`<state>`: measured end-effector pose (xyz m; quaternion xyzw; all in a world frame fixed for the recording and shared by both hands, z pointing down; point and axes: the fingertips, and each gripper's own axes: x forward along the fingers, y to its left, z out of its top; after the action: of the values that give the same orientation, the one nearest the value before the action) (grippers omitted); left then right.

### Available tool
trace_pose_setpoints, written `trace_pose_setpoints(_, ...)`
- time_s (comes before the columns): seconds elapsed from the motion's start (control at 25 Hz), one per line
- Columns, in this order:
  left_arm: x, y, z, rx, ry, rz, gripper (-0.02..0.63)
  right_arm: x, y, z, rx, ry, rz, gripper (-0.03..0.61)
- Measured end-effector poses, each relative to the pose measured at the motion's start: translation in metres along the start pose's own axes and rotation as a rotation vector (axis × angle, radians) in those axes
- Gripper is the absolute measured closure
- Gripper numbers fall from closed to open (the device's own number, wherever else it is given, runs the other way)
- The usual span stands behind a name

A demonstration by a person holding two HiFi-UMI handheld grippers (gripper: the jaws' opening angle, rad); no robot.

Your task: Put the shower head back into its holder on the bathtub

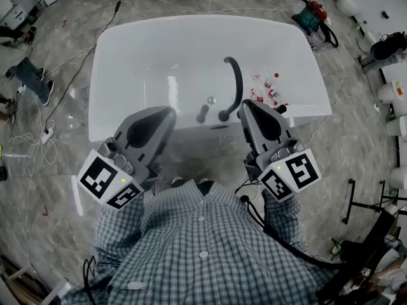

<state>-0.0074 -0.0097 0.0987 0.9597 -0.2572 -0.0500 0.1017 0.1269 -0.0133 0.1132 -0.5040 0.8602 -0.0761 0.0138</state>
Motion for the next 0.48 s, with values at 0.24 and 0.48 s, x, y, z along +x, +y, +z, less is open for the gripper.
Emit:
trace_pose_setpoints(0.24, 0.0, -0.002, 0.003, -0.005, -0.008, 0.006, 0.606, -0.001, 0.001, 0.0, 0.015, 0.015, 0.015, 0.558)
trace_pose_setpoints(0.48, -0.009, -0.005, 0.005, -0.005, -0.011, 0.006, 0.606, -0.002, 0.01, 0.0, 0.011, 0.024, 0.023, 0.558)
